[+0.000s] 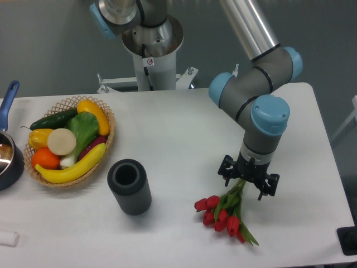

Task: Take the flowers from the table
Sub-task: 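Close the gripper around the tulip stems just below the blooms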

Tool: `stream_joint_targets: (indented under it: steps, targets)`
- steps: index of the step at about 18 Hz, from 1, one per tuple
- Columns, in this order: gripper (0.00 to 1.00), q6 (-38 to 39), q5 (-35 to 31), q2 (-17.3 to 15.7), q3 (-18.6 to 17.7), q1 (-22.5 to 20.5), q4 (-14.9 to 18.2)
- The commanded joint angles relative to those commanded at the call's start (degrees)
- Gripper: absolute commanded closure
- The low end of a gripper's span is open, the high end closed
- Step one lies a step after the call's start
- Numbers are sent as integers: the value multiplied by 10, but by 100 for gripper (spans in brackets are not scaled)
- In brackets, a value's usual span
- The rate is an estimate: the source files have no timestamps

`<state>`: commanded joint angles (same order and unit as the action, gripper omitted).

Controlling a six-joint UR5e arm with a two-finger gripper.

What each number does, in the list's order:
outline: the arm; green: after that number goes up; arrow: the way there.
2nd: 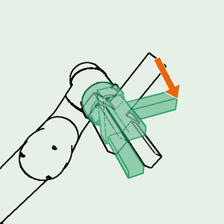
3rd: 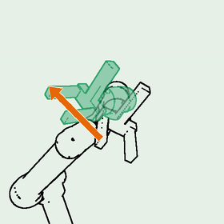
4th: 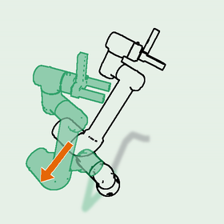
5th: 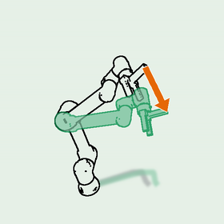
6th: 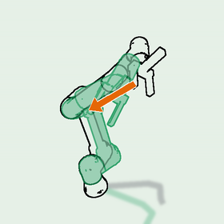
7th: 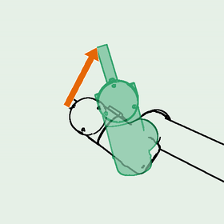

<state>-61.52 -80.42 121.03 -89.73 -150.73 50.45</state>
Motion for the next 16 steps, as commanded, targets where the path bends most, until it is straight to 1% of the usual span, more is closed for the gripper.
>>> stream_joint_targets:
  steps: [1, 5, 6, 16]
  targets:
    - [0, -2, 0, 0, -6, 0, -5]
    - [0, 2, 0, 14, -26, 1, -66]
    - [0, 2, 2, 16, -26, 0, -70]
    - [0, 0, 4, 35, -26, 5, -69]
